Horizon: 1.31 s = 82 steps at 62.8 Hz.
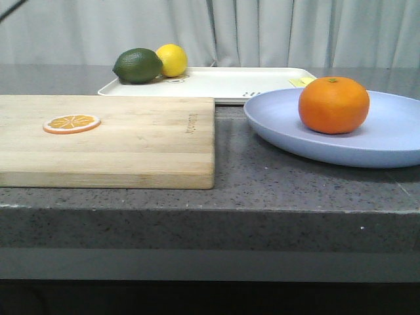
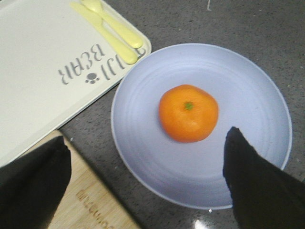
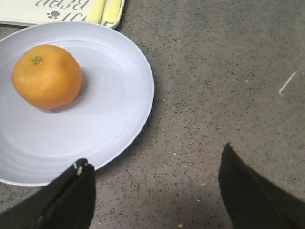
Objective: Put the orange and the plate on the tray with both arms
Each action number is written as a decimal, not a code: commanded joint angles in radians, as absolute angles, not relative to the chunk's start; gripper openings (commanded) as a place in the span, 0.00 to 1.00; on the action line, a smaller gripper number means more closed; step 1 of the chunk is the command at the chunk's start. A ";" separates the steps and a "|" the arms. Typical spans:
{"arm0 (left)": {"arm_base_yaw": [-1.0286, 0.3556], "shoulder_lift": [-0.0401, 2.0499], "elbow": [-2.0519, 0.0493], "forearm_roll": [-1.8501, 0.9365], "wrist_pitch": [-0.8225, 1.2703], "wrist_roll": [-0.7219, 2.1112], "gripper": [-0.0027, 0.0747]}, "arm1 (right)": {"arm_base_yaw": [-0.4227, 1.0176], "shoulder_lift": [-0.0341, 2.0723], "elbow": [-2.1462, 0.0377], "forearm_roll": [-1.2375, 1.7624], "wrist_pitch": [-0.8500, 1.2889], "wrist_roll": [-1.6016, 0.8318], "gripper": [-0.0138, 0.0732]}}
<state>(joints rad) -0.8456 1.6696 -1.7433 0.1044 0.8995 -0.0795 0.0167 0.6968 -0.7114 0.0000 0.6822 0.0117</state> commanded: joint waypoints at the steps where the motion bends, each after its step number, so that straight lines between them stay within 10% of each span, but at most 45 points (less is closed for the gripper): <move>1: -0.806 1.528 -1.674 0.106 0.792 -0.109 0.83 | 0.016 0.699 -0.742 -0.012 0.621 0.000 0.79; 45: -0.600 0.798 -0.913 0.101 0.720 -0.112 0.83 | 0.016 0.700 -0.693 -0.012 0.635 0.000 0.79; 82: -0.600 0.620 -0.835 0.107 0.713 -0.110 0.83 | -0.042 1.133 -0.955 0.012 0.884 0.164 0.79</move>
